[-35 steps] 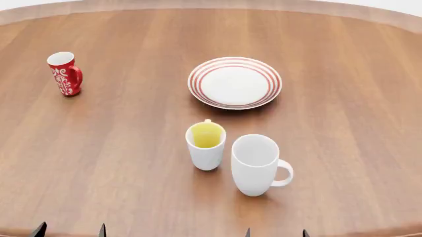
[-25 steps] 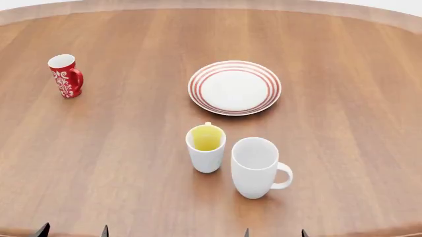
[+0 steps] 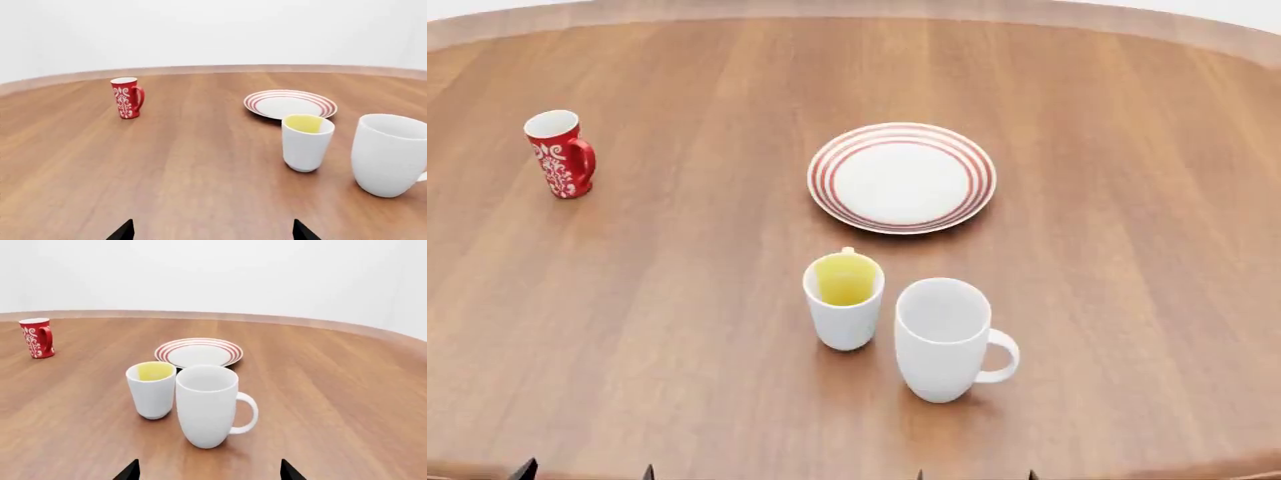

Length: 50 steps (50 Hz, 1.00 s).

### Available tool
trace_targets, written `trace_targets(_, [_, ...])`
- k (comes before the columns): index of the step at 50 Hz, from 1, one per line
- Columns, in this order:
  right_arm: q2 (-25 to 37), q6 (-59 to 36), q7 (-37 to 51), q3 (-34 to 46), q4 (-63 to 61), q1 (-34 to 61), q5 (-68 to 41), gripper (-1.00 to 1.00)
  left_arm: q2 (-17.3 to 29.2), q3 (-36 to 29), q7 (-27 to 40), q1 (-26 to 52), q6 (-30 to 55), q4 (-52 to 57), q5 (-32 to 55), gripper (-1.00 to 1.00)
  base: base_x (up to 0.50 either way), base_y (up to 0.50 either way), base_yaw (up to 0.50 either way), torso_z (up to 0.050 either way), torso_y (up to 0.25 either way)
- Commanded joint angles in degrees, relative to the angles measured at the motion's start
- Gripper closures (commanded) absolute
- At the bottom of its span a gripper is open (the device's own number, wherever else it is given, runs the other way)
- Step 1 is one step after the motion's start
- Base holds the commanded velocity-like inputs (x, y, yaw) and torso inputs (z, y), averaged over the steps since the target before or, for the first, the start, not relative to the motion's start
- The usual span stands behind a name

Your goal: Pick up the red mug and put it on the plate

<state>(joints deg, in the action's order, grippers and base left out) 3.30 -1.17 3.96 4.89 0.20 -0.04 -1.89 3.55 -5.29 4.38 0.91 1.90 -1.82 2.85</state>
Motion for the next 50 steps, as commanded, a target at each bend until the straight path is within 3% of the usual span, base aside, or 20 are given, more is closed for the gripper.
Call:
trace_targets(1, [0.4, -5.4, -1.1, -0.5, -4.5, 0.7, -1.8, -1.00, 0.1, 0.6, 0.4, 0.7, 2.8, 1.6, 0.6, -1.00, 0.00, 0.00, 0.00, 0.000, 0.000])
trace_targets(6, [1.5, -13.7, -2.8, -0.5, -11.4, 2.1, -5.7, -1.00, 0.7, 0.0, 0.7, 1.6, 8.9, 6.4, 1.4, -1.00, 0.00, 0.00, 0.00, 0.000, 0.000])
trace_targets(9, [3.2, -27.9, -1.6, -0.5, -23.2, 6.7, -7.1, -1.00, 1.8, 0.5, 1.2, 3.8, 21.7, 19.0, 3.3, -1.00, 0.00, 0.00, 0.00, 0.000, 0.000])
trace_targets(15, [4.4, -40.9, -0.1, -1.0, -30.2, 14.0, -8.8, -1.00, 3.1, 2.8, 1.7, 10.1, 33.5, 27.2, 7.1, -1.00, 0.00, 0.00, 0.00, 0.000, 0.000])
trace_targets(20, [4.7, -42.9, 0.9, -1.3, -29.0, 17.1, -8.6, -1.00, 3.5, 2.3, 1.9, 10.6, 33.5, 26.6, 7.2, -1.00, 0.00, 0.00, 0.00, 0.000, 0.000])
trace_targets(27, [5.3, -44.8, 6.3, -9.6, -17.3, 27.8, -7.5, -1.00, 3.9, 2.0, 1.7, 10.0, 32.3, 25.9, 7.7, -1.00, 0.00, 0.00, 0.00, 0.000, 0.000])
trace_targets(32, [6.7, -46.9, 7.8, -11.3, -14.0, 32.3, -7.0, -1.00, 4.1, 1.6, 1.9, 10.3, 32.1, 25.4, 7.7, -1.00, 0.02, 0.00, 0.00, 0.000, 0.000])
trace_targets(50, [7.7, -48.6, 8.9, -11.6, -10.9, 34.8, -7.1, -1.00, 4.9, 1.1, 2.6, 10.5, 31.0, 24.5, 8.3, -1.00, 0.49, 0.00, 0.00, 0.000, 0.000])
